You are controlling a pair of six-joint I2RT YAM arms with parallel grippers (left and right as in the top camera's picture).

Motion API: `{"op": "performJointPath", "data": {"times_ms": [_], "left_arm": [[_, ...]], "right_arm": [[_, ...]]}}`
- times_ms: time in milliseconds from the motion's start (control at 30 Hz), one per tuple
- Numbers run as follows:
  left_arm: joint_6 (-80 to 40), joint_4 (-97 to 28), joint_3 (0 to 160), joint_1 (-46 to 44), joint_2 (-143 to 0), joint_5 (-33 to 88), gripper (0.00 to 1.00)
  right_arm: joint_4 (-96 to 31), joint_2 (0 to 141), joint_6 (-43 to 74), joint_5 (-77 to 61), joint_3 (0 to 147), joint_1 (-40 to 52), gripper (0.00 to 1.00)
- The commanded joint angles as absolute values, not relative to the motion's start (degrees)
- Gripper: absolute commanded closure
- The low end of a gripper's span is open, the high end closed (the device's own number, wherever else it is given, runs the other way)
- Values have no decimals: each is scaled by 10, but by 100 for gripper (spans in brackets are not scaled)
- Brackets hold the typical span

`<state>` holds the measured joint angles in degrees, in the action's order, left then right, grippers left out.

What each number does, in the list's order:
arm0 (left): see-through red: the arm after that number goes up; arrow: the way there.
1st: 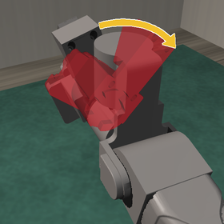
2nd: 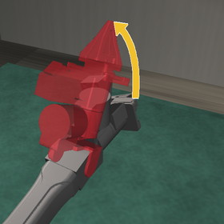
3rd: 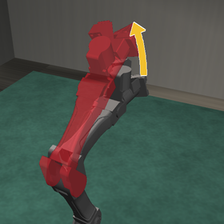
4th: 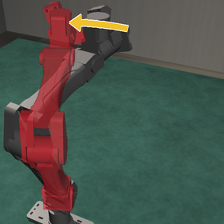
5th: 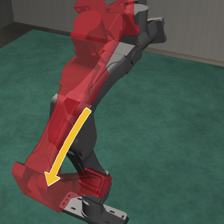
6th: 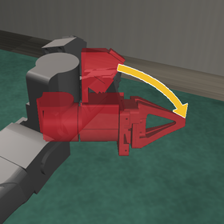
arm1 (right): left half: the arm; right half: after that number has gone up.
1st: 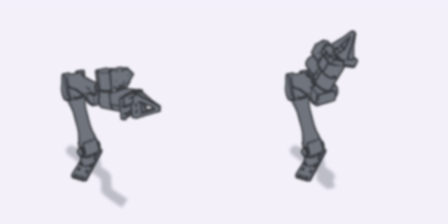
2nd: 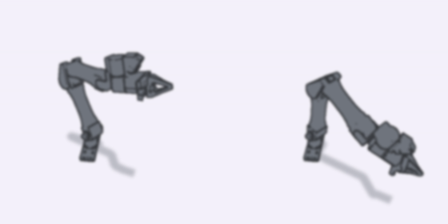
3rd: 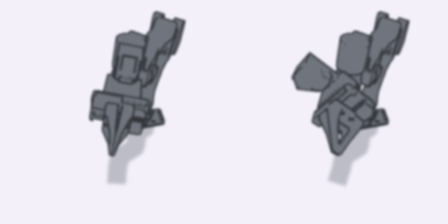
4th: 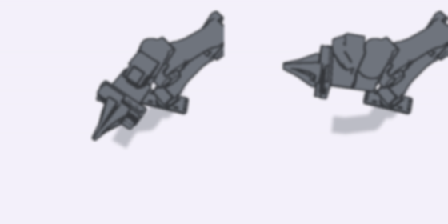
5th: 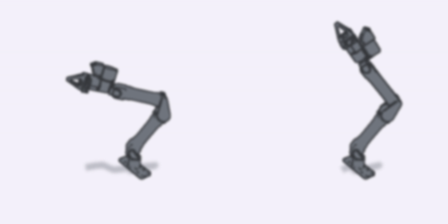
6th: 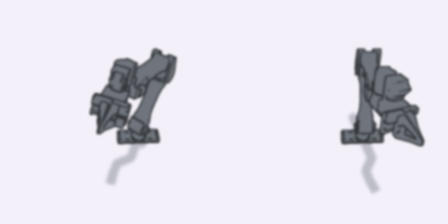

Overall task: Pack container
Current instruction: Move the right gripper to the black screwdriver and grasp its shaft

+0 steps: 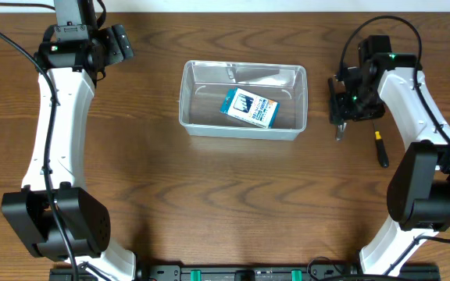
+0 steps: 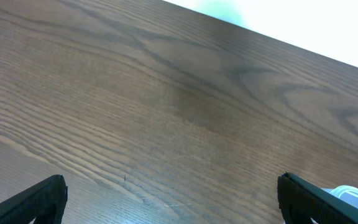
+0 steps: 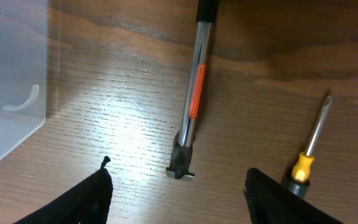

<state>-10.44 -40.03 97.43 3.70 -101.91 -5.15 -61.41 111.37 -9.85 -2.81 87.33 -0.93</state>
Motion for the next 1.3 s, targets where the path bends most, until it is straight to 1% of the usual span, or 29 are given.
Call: {"op": "performJointPath", "data": {"times_ms": [0,233,433,900,1167,1267], "left_arm": [[-96,-400,977,38,-1027,-61,2],[-96,-400,977,38,-1027,-61,2],[-97,-400,977,38,-1027,-61,2],[-97,-400,977,38,-1027,-61,2],[-96,-400,977,38,-1027,-61,2],[-97,-400,977,38,-1027,-61,2]], "right_arm": [[-603,1110,-86,-30,853,-15,31],[-577,1110,-77,-30,816,-14,33],[-545,1110,-72,-28,783,-15,38],[-485,1112,-51,-6,740,-15,41],[-468,1153,-47,-6,740,-15,41],[-467,1163,-47,-3,740,-15,42]]}}
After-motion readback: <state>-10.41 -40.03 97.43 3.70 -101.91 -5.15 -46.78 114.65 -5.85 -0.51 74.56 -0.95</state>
